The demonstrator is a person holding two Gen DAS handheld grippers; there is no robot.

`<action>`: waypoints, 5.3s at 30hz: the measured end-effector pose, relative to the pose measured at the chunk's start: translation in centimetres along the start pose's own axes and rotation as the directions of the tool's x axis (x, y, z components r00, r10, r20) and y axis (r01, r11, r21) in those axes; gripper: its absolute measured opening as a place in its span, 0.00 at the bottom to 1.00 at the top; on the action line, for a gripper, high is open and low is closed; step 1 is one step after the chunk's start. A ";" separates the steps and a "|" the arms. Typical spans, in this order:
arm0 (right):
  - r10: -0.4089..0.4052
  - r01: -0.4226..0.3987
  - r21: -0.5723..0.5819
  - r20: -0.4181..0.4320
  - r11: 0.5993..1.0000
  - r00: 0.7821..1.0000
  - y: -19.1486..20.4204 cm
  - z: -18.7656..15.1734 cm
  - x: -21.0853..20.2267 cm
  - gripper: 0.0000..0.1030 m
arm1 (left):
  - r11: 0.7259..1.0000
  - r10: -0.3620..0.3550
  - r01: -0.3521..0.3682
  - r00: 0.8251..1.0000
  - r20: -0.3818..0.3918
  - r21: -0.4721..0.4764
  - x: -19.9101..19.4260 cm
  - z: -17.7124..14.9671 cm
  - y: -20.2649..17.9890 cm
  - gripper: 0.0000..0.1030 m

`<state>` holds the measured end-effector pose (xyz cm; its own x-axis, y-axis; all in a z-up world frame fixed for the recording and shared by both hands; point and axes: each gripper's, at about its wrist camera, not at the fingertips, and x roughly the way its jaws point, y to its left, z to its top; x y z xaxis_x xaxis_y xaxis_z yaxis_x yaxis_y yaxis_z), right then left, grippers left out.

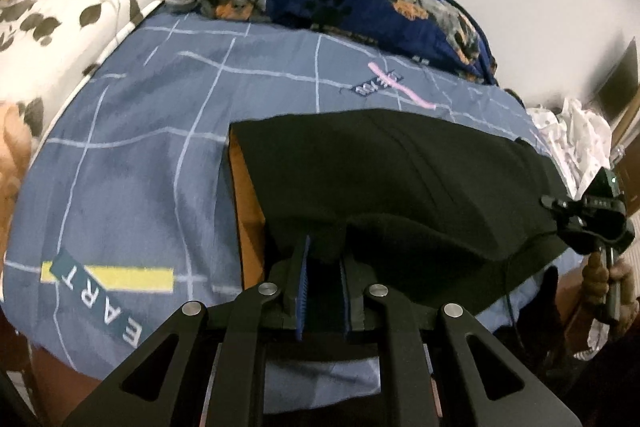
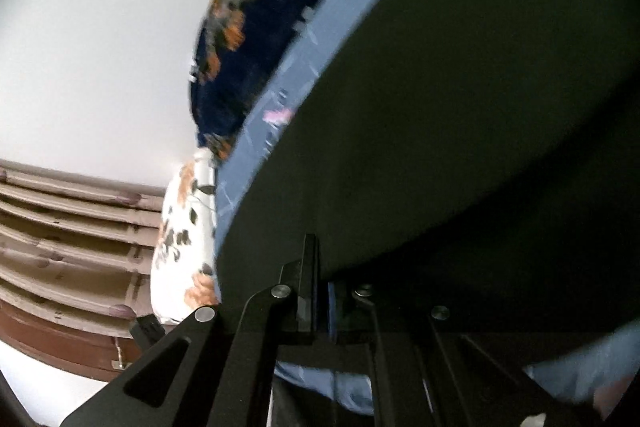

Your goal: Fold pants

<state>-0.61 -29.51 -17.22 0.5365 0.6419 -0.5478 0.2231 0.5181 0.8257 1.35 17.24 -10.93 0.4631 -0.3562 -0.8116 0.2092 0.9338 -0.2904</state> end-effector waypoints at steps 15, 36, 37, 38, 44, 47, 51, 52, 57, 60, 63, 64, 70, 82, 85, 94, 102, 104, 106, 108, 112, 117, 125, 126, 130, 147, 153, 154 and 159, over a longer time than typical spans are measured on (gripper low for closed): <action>-0.010 0.014 0.057 -0.068 0.998 0.998 -2.3 -3.2 2.5 0.05 | 0.997 0.074 -0.075 0.997 0.019 0.012 0.6 -1.2 0.6 0.15; -0.014 0.018 0.037 -0.113 0.999 0.994 -2.2 -4.2 3.7 0.05 | 0.955 0.280 -0.260 0.948 0.150 -0.141 -5.7 -1.4 5.1 0.33; -0.015 0.019 0.035 -0.113 0.999 0.993 -2.2 -4.2 3.7 0.05 | 0.962 0.259 -0.240 0.954 0.152 -0.132 -5.7 -1.1 4.5 0.33; -0.016 0.020 0.033 -0.112 0.999 0.994 -2.2 -4.2 3.7 0.05 | 0.968 0.239 -0.223 0.960 0.145 -0.116 -5.5 -0.7 3.8 0.33; -0.026 0.028 0.023 -0.099 0.999 0.995 -2.1 -4.5 3.3 0.05 | 0.998 0.032 -0.033 0.999 0.015 0.060 -0.7 -0.1 -4.1 0.33; -0.025 0.027 0.021 -0.096 0.999 0.995 -2.1 -4.7 2.8 0.05 | 0.986 0.025 -0.017 0.999 -0.046 0.163 2.0 -1.0 -7.2 0.33; -0.001 0.005 0.032 -0.104 0.999 0.995 -2.6 -4.9 2.5 0.05 | 0.983 0.021 0.000 0.993 -0.116 0.184 4.4 -2.3 -7.9 0.33; 0.005 -0.002 0.033 -0.104 0.999 0.995 -2.8 -4.8 2.4 0.05 | 0.983 0.026 -0.003 0.992 -0.124 0.184 4.7 -2.6 -7.8 0.33; 0.128 -0.122 0.091 -0.060 0.988 0.990 -3.9 -3.4 1.9 0.07 | 0.989 0.014 0.002 0.995 -0.104 0.149 5.0 -3.1 -6.9 0.33; 0.166 -0.167 0.100 0.020 0.981 0.986 -5.2 -2.0 0.2 0.10 | 0.990 0.009 0.005 0.995 -0.100 0.143 5.3 -3.2 -6.8 0.33; 0.153 -0.163 0.103 0.103 0.981 0.983 -7.0 0.2 -2.0 0.19 | 0.989 0.017 -0.001 0.994 -0.103 0.151 5.4 -3.1 -6.9 0.33; 0.154 -0.171 0.111 0.146 0.979 0.977 -7.9 1.2 -3.1 0.19 | 0.989 0.018 -0.003 0.994 -0.104 0.150 5.4 -3.2 -6.9 0.33; 0.119 -0.207 0.200 0.382 0.957 0.916 -13.8 8.9 -9.9 0.22 | 0.989 0.024 -0.008 0.993 -0.113 0.145 5.5 -3.0 -7.0 0.33; -0.058 -0.139 0.347 0.502 0.927 0.863 -21.3 19.6 -17.1 0.08 | 0.988 0.035 -0.017 0.993 -0.111 0.156 5.8 -3.0 -7.2 0.33; -0.143 -0.027 0.332 0.477 0.943 0.867 -20.2 19.6 -17.4 0.05 | 0.988 0.028 -0.012 0.994 -0.107 0.153 5.7 -3.1 -7.1 0.33; -0.203 0.035 0.298 0.555 0.954 0.806 -20.6 15.5 -23.5 0.04 | 0.989 0.011 0.008 0.992 -0.128 0.145 5.8 -2.7 -6.9 0.34; -0.214 -0.015 0.373 0.566 0.928 0.796 -25.3 10.0 -25.5 0.03 | 0.987 0.000 0.020 0.992 -0.122 0.162 5.7 -2.9 -6.7 0.34; -0.205 -0.027 0.369 0.574 0.929 0.793 -25.7 9.3 -25.9 0.03 | 0.986 0.001 0.020 0.992 -0.125 0.168 5.7 -2.9 -6.8 0.34; -0.199 -0.036 0.372 0.572 0.927 0.795 -25.8 9.3 -25.9 0.03 | 0.984 0.002 0.021 0.992 -0.129 0.176 5.8 -2.8 -6.9 0.34; -0.194 -0.036 0.367 0.569 0.930 0.800 -25.9 9.6 -25.9 0.03 | 0.984 -0.001 0.024 0.991 -0.131 0.178 5.8 -2.8 -6.9 0.34; -0.169 -0.049 0.342 0.578 0.938 0.798 -26.0 9.8 -26.4 0.03 | 0.984 0.000 0.022 0.992 -0.125 0.176 5.8 -3.0 -7.0 0.34; -0.166 -0.014 0.296 0.573 0.955 0.802 -25.0 10.7 -27.1 0.05 | 0.985 -0.006 0.027 0.993 -0.116 0.173 5.7 -3.1 -6.9 0.34; -0.146 -0.067 0.348 0.549 0.935 0.823 -26.4 12.3 -26.4 0.06 | 0.985 -0.006 0.025 0.994 -0.112 0.171 5.7 -3.2 -6.9 0.34; -0.151 -0.052 0.336 0.549 0.940 0.822 -26.0 12.5 -26.4 0.06 | 0.985 -0.005 0.024 0.994 -0.110 0.171 5.7 -3.2 -7.0 0.34; -0.142 -0.046 0.309 0.557 0.950 0.818 -25.5 12.4 -26.8 0.06 | 0.985 -0.004 0.022 0.994 -0.109 0.170 5.6 -3.1 -7.0 0.34; -0.170 -0.076 0.350 0.620 0.934 0.766 -29.2 9.9 -32.1 0.19 | 0.980 0.005 0.017 0.994 -0.107 0.200 5.9 -3.2 -8.1 0.51; -0.222 -0.069 0.357 0.708 0.932 0.670 -28.8 7.3 -34.6 0.24 | 0.962 0.037 -0.008 0.994 -0.102 0.275 6.4 -3.9 -9.7 0.68; -0.220 -0.035 0.328 0.706 0.944 0.673 -27.7 7.3 -34.6 0.24 | 0.964 0.031 -0.003 0.995 -0.100 0.268 6.4 -3.8 -9.6 0.68; -0.194 0.126 0.151 0.639 0.980 0.744 -22.2 8.4 -31.7 0.24 | 0.974 -0.005 0.026 0.995 -0.095 0.223 6.2 -3.6 -8.9 0.68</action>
<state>-15.73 -66.12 -17.04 0.8760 0.0162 -0.4821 0.4093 0.5037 0.7607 -0.72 6.86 -15.17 0.3784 -0.3557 -0.8546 0.4081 0.8928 -0.1908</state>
